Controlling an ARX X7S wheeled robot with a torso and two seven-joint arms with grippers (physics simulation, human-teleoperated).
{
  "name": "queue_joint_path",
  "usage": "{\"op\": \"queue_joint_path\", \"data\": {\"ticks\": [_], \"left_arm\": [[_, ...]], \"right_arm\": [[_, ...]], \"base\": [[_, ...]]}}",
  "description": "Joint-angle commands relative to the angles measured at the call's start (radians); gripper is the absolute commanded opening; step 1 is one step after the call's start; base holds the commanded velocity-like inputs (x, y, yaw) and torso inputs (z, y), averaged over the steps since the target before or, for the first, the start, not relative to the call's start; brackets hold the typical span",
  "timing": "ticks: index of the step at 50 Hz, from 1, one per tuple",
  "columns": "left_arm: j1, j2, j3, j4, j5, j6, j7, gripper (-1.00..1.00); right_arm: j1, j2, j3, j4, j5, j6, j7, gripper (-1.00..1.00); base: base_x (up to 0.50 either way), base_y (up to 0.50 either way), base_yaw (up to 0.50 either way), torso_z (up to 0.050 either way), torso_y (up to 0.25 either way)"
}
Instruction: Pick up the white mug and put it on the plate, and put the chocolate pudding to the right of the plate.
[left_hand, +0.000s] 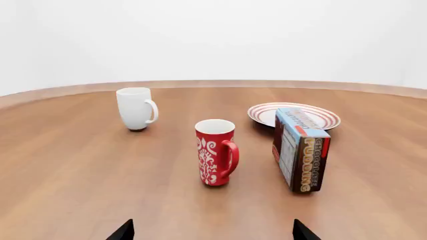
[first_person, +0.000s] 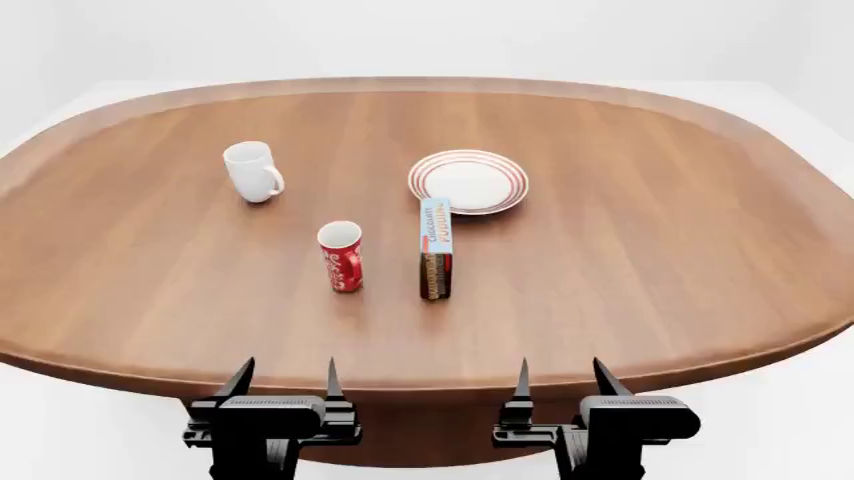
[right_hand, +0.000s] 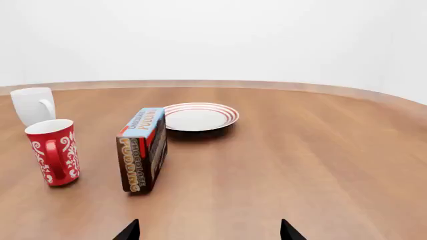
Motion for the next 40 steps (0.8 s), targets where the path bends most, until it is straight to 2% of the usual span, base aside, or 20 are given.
{"op": "queue_joint_path", "data": {"ticks": [1, 22, 24, 25, 40], "left_arm": [[0.000, -0.016, 0.018, 0.001, -0.016, -0.001, -0.019, 1.00], [-0.003, -0.065, 0.077, 0.002, -0.054, -0.013, -0.079, 1.00], [-0.003, -0.066, 0.076, 0.002, -0.059, -0.011, -0.081, 1.00], [-0.001, -0.013, 0.014, 0.003, -0.004, -0.016, -0.021, 1.00], [-0.013, -0.052, 0.067, -0.030, -0.029, -0.002, -0.077, 1.00]], "right_arm": [[-0.001, 0.015, -0.019, -0.003, 0.017, 0.001, 0.021, 1.00], [-0.001, 0.063, -0.075, -0.001, 0.062, -0.003, 0.081, 1.00], [-0.001, 0.065, -0.077, -0.001, 0.063, -0.003, 0.083, 1.00], [-0.005, 0.016, -0.020, -0.011, 0.014, 0.009, 0.026, 1.00], [0.001, 0.048, -0.077, 0.049, 0.054, -0.006, 0.071, 1.00]], "base": [[0.00, 0.00, 0.00, 0.000, 0.000], [0.00, 0.00, 0.00, 0.000, 0.000], [0.00, 0.00, 0.00, 0.000, 0.000], [0.00, 0.00, 0.00, 0.000, 0.000], [0.00, 0.00, 0.00, 0.000, 0.000]]}}
